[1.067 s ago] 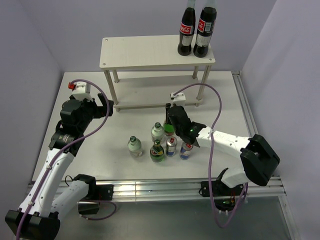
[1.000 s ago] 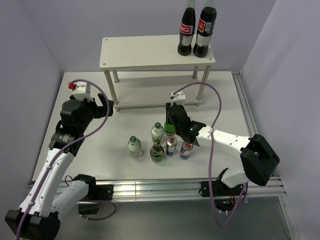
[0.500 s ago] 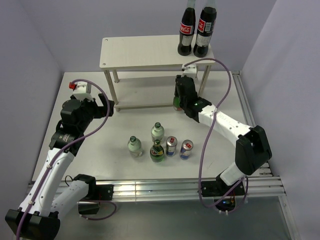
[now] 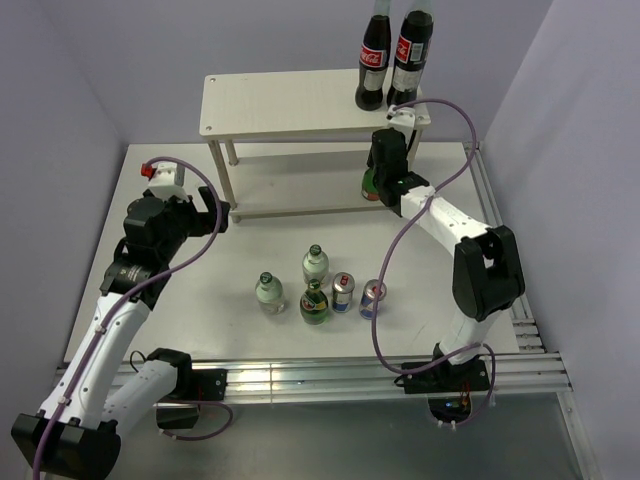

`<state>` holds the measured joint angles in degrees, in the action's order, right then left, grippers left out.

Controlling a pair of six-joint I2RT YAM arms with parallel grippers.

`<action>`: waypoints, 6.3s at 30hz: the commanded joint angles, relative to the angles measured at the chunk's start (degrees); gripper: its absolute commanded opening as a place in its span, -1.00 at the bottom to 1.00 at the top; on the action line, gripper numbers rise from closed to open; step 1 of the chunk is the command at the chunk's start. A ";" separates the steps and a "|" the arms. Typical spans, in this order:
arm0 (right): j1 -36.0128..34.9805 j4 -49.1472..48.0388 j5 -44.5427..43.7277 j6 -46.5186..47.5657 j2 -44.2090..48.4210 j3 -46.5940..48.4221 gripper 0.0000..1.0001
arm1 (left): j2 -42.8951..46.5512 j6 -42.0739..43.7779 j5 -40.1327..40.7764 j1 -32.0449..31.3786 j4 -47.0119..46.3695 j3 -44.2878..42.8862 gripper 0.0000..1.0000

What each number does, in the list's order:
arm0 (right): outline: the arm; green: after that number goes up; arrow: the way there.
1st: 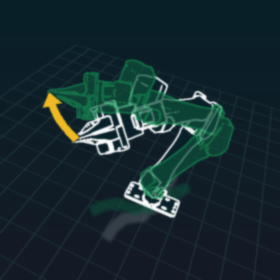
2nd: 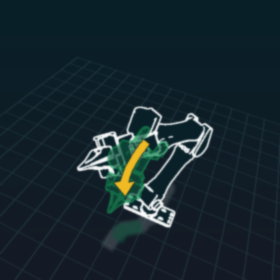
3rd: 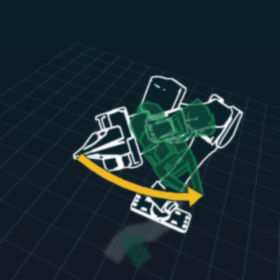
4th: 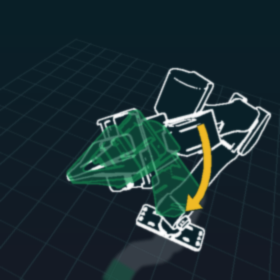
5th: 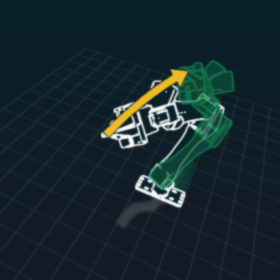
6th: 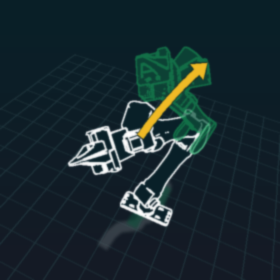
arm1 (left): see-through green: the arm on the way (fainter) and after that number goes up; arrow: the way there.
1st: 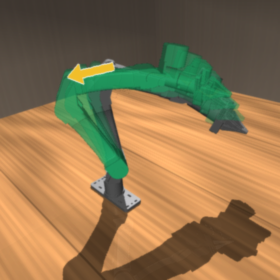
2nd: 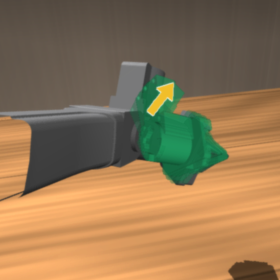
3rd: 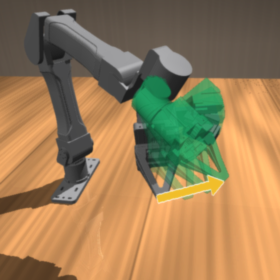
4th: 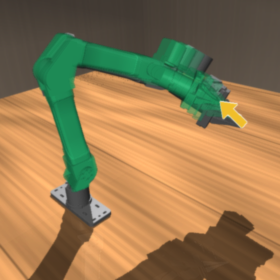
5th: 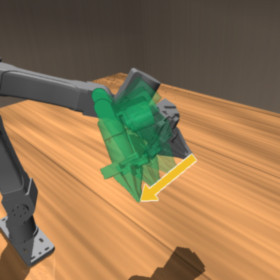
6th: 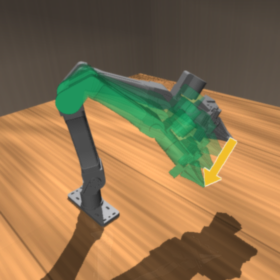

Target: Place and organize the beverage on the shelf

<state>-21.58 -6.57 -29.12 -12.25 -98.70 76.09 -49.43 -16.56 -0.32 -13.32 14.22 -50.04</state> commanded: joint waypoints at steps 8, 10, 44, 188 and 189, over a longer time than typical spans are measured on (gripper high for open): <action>0.05 -12.60 -0.15 -2.34 -1.59 3.35 -1.00 | -0.23 1.35 -1.27 -0.21 -2.09 -0.50 0.97; -0.12 -11.54 -0.14 -2.25 -2.55 4.32 -1.00 | -0.05 1.35 -1.35 -0.21 -2.09 -0.50 0.97; -7.24 -2.85 1.44 -0.23 9.64 -5.16 1.00 | 0.47 1.70 -0.21 -0.21 -2.09 -0.23 0.98; -9.18 -11.27 5.48 3.72 -1.76 11.71 -1.00 | -1.55 1.62 -1.35 -0.13 -2.53 -0.06 0.99; -9.00 -11.97 5.39 3.90 -2.11 11.71 -1.00 | -1.55 1.62 -1.27 -0.21 -2.44 -0.06 0.99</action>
<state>-31.31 -5.54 -23.44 -8.23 -102.45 82.28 -51.07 -15.73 -0.67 -13.32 14.06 -49.89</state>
